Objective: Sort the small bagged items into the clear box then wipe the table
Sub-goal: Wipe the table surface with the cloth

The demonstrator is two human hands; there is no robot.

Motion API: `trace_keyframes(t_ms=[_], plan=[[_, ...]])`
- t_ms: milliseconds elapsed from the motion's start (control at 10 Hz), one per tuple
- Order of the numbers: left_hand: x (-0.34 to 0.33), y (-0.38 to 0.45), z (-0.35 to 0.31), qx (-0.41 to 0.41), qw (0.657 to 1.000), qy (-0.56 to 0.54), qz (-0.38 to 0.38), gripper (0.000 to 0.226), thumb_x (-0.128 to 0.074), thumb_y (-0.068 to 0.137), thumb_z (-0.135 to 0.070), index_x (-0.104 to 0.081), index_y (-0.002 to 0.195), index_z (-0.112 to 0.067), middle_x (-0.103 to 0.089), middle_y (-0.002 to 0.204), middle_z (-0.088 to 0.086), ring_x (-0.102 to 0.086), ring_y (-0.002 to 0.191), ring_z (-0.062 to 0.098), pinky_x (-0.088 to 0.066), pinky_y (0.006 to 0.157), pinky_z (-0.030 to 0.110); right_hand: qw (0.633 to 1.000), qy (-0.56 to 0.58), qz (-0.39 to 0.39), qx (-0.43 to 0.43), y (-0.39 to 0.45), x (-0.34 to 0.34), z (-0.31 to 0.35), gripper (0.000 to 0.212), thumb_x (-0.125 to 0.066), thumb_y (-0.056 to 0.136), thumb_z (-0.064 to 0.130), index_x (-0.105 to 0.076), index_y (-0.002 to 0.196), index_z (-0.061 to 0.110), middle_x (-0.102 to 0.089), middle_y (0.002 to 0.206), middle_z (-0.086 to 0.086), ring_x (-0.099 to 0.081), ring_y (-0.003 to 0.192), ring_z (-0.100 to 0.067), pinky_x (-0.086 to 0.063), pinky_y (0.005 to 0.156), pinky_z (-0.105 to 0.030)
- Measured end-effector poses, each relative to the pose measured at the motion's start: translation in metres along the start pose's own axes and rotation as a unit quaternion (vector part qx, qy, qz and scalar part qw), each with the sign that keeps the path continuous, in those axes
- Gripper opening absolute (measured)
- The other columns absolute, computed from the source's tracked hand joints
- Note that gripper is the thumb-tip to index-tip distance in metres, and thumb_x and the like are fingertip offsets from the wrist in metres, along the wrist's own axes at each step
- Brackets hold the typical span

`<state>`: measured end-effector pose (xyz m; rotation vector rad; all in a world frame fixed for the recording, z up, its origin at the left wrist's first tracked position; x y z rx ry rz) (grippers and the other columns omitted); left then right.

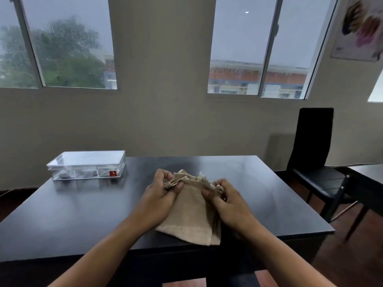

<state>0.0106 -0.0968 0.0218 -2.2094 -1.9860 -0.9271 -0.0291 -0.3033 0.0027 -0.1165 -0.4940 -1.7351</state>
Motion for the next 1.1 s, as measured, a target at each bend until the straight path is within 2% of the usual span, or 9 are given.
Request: trace_keyframes(t_ms=[100,300,400,500,600,700,800,900,1100], plan=[[-0.035,0.009,-0.025,-0.015,1.000,-0.011,0.020,0.018,-0.061,0.102,-0.035,-0.046,0.101,-0.025,-0.058,0.070,-0.008,-0.048,0.055,-0.001,-0.041,0.053,0.015,0.998,0.060,-0.029,-0.022,0.003,0.040,-0.009,0.015,-0.075,0.094,0.028,-0.063,0.093,0.019,-0.065,0.073,0.004,-0.056,0.069,-0.011,-0.045,0.062,-0.029],[-0.113,0.027,-0.057,-0.003,0.997,-0.045,0.062,0.020,-0.063,0.101,-0.034,-0.046,0.103,-0.024,-0.067,0.082,-0.004,-0.055,0.068,0.010,-0.047,0.067,0.035,0.993,0.032,-0.079,-0.076,0.011,0.131,-0.029,0.020,-0.086,0.083,0.018,-0.072,0.095,0.011,-0.080,0.090,-0.008,-0.068,0.075,-0.010,-0.053,0.070,-0.024],[-0.152,0.028,-0.063,0.016,0.993,-0.056,0.106,0.021,-0.065,0.099,-0.032,-0.047,0.104,-0.024,-0.065,0.077,-0.009,-0.060,0.069,0.012,-0.054,0.073,0.039,0.991,0.000,-0.078,-0.111,0.016,0.167,-0.040,0.024,-0.086,0.081,0.010,-0.073,0.100,0.007,-0.081,0.089,-0.008,-0.071,0.072,-0.008,-0.054,0.063,-0.018],[-0.183,0.028,-0.064,0.027,0.988,-0.050,0.147,0.021,-0.065,0.093,-0.031,-0.046,0.102,-0.034,-0.071,0.090,-0.004,-0.071,0.079,0.022,-0.063,0.079,0.051,0.986,-0.063,-0.098,-0.123,0.024,0.200,-0.056,0.023,-0.088,0.079,0.014,-0.075,0.098,0.012,-0.081,0.087,-0.006,-0.075,0.080,-0.017,-0.059,0.075,-0.032],[-0.200,0.028,-0.069,0.018,0.987,-0.007,0.160,0.025,-0.064,0.096,-0.025,-0.047,0.114,-0.030,-0.068,0.095,-0.007,-0.070,0.087,0.018,-0.059,0.088,0.044,0.979,-0.111,-0.100,-0.140,0.031,0.213,-0.077,0.021,-0.089,0.078,0.016,-0.076,0.095,0.017,-0.081,0.084,-0.002,-0.078,0.089,-0.022,-0.060,0.088,-0.040],[-0.208,0.028,-0.069,0.005,0.985,0.033,0.171,0.033,-0.066,0.094,-0.026,-0.047,0.121,-0.025,-0.068,0.098,-0.007,-0.070,0.094,0.018,-0.057,0.090,0.039,0.967,-0.181,-0.097,-0.148,0.035,0.211,-0.090,0.025,-0.086,0.081,0.019,-0.075,0.103,0.018,-0.077,0.084,0.006,-0.073,0.088,-0.014,-0.056,0.081,-0.026],[-0.204,0.029,-0.063,-0.008,0.982,0.080,0.169,0.041,-0.072,0.089,-0.025,-0.048,0.122,-0.025,-0.066,0.106,-0.006,-0.067,0.097,0.016,-0.056,0.095,0.040,0.941,-0.290,-0.105,-0.135,0.037,0.200,-0.091,0.032,-0.079,0.086,0.031,-0.069,0.116,0.026,-0.071,0.109,0.006,-0.067,0.110,-0.016,-0.049,0.097,-0.034],[-0.184,0.032,-0.058,-0.032,0.985,0.097,0.136,0.040,-0.075,0.089,-0.030,-0.052,0.121,-0.027,-0.062,0.113,-0.007,-0.063,0.100,0.012,-0.056,0.096,0.038,0.902,-0.404,-0.108,-0.103,0.035,0.176,-0.079,0.043,-0.066,0.093,0.037,-0.060,0.134,0.029,-0.058,0.135,-0.001,-0.049,0.131,-0.026,-0.033,0.108,-0.042],[-0.118,0.032,-0.036,-0.089,0.977,0.173,0.087,0.030,-0.070,0.093,-0.034,-0.062,0.122,-0.028,-0.068,0.126,-0.011,-0.063,0.120,0.011,-0.049,0.107,0.040,0.910,-0.407,-0.071,-0.008,0.035,0.097,-0.039,0.047,-0.053,0.100,0.041,-0.052,0.146,0.027,-0.040,0.162,0.005,-0.017,0.157,-0.017,-0.009,0.125,-0.045]])
Point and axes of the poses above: each hand's wrist, its own y-axis towards the middle knuckle, its own x-axis out of the back of the hand, z = x × y, the point moved 9 cm from there along y, towards the middle knuckle
